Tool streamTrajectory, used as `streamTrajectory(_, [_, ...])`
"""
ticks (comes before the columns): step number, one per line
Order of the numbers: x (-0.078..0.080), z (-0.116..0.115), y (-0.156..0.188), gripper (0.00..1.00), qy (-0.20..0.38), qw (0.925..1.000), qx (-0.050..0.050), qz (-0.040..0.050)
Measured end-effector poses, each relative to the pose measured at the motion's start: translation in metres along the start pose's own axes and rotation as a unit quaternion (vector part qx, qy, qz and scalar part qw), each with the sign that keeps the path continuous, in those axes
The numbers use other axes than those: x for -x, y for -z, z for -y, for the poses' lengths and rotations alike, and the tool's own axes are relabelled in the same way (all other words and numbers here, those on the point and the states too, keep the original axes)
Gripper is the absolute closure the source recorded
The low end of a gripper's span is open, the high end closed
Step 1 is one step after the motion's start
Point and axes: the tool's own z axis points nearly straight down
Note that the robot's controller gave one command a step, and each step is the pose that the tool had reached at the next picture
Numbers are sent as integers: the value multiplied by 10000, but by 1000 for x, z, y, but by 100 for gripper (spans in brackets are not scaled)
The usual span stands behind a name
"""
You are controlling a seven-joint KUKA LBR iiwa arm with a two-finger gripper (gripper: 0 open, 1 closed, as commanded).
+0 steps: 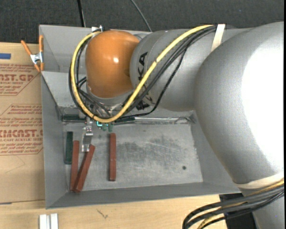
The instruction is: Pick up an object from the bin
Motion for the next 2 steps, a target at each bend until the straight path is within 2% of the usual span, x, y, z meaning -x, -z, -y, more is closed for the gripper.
streamTrajectory(2, [2, 1, 4, 0, 1, 10000, 9, 43])
